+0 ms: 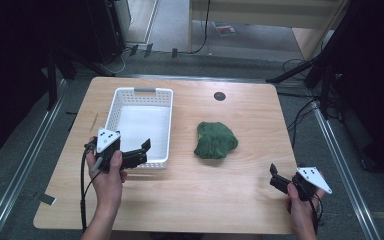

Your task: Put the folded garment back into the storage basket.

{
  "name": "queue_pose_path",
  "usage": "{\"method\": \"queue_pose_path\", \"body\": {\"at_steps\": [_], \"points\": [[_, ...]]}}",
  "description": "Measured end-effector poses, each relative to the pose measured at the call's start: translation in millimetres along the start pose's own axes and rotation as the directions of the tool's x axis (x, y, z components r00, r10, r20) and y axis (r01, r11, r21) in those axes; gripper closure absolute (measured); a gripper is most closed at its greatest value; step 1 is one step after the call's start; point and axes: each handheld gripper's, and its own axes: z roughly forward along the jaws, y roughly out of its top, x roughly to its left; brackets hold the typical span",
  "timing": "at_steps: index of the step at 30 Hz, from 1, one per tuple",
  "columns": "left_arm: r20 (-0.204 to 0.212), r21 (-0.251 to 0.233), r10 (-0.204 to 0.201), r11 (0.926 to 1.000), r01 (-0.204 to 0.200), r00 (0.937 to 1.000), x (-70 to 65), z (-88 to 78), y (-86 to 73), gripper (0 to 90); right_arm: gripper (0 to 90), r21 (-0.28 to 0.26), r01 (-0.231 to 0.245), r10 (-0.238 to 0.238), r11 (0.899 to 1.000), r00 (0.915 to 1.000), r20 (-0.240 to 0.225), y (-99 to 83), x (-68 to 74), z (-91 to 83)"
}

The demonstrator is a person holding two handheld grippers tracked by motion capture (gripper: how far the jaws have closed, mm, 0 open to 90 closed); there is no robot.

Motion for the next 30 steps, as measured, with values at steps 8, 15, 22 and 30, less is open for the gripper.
{"method": "queue_pose_path", "body": {"at_steps": [8,15,22,30], "points": [[0.048,0.032,0.019,0.9993,-0.021,0.9987,-29.1,22.6,5.4,0.2,0.0,0.004,-0.003,0.003,1.000,1.0000,-0.005,0.2,0.4,0.2],[0.072,0.074,0.024,0.9968,-0.030,0.9971,-49.9,39.7,7.4,0.2,0.0,0.006,-0.002,0.002,1.000,1.0000,-0.008,0.3,0.5,0.3],[0.106,0.124,0.028,0.9915,-0.041,0.9939,-70.3,58.2,8.3,0.0,0.0,0.006,-0.001,0.002,1.000,0.9999,-0.012,0.3,0.5,0.5],[0.119,0.166,0.038,0.9845,-0.057,0.9922,-93.0,80.9,3.6,0.0,0.0,0.007,0.009,-0.009,1.000,0.9998,-0.016,0.3,0.9,0.8]]}}
